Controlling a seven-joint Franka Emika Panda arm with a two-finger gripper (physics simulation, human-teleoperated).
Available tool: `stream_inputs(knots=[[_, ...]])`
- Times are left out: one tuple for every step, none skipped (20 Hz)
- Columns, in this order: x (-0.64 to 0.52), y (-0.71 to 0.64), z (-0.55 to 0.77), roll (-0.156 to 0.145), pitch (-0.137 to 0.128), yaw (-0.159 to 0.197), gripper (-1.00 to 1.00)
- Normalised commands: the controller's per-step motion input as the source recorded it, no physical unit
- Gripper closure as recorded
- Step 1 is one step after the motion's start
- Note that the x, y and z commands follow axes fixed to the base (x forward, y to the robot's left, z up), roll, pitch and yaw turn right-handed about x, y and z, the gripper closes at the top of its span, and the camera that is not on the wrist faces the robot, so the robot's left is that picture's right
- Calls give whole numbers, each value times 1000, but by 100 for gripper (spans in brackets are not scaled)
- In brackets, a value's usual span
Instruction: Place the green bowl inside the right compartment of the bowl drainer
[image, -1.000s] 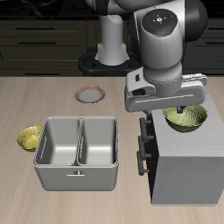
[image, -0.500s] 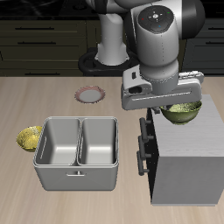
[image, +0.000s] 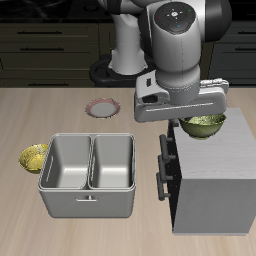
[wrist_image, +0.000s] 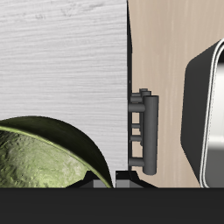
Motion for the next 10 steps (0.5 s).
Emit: stream_inputs(knots=[[-158, -408, 96, -65, 0, 8, 100], [-101, -388, 154, -67, -45, 14, 100], [-3, -120, 41, -16, -4, -17, 100], [-64, -357, 142, -75, -13, -19, 100], [-77, -344, 165, -59, -22, -15, 100], [-121, -320, 224, -31, -41, -12, 100], [-110, -315, 200, -29, -31, -26, 100], [-93, -325, 227, -54, -43, -38, 100], [-96, -349, 263, -10, -82, 22, 100], [-78, -533, 230, -74, -56, 8, 100]])
